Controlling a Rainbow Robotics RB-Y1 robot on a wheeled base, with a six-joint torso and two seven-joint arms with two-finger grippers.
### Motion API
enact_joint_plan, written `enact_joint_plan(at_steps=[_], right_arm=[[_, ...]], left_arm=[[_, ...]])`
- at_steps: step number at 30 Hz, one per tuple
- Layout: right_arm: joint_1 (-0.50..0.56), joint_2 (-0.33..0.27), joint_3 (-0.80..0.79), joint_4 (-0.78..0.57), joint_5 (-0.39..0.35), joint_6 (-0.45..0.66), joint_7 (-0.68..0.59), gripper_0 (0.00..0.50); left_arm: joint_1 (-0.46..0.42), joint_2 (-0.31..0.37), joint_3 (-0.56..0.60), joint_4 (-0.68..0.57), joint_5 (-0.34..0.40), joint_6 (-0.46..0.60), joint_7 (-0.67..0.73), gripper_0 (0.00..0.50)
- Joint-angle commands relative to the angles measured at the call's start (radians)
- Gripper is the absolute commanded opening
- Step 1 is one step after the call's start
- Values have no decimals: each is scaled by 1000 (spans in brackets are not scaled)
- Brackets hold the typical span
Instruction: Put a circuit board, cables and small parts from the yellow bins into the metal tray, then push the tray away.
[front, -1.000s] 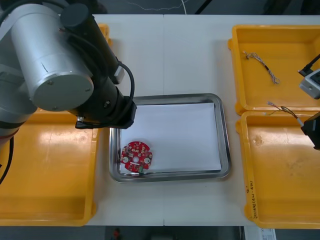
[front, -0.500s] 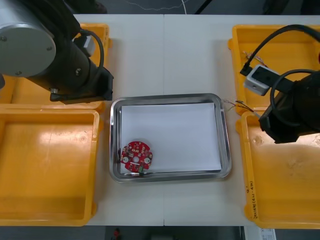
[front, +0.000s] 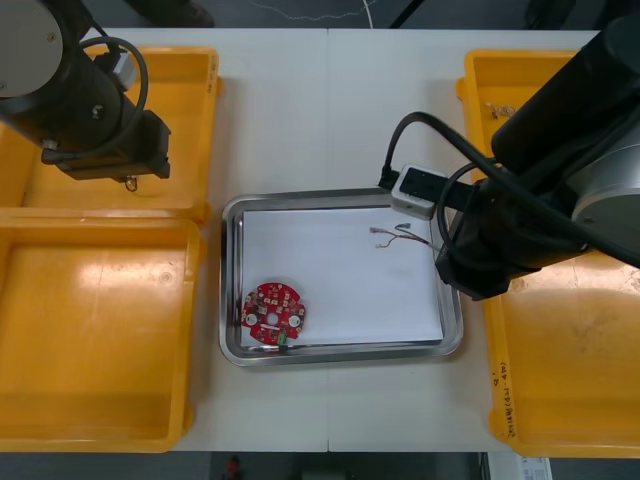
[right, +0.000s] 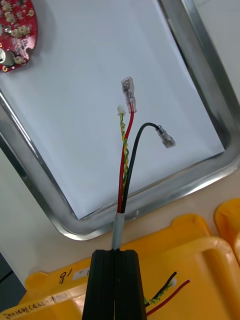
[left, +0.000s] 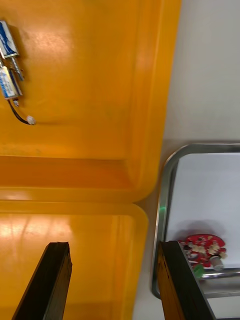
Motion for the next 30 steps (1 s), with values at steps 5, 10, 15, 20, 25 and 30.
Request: enact_joint_plan(at_steps=[5, 10, 15, 20, 25, 30], right_arm=[[-60, 74, 149, 34, 89, -10, 57, 0], [-60, 92, 226, 50, 165, -64, 134, 0], [-57, 133, 245, 108, 196, -78, 220, 0], [-55, 169, 271, 178, 227, -134, 306, 0], [-34, 166, 341, 195, 314, -203, 312, 0], [-17, 143, 390, 224, 331, -242, 309, 0]], left_arm=[[-35, 43, 90, 82, -50, 7, -122, 500], [-35, 44, 116, 113, -84, 7, -179, 500], [-42, 44, 130, 144, -105, 7, -201, 500], [-81, 43, 130, 213, -110, 7, -213, 500], [-98, 41, 130, 250, -133, 6, -227, 500], [-99, 33, 130, 271, -156, -29, -234, 500]])
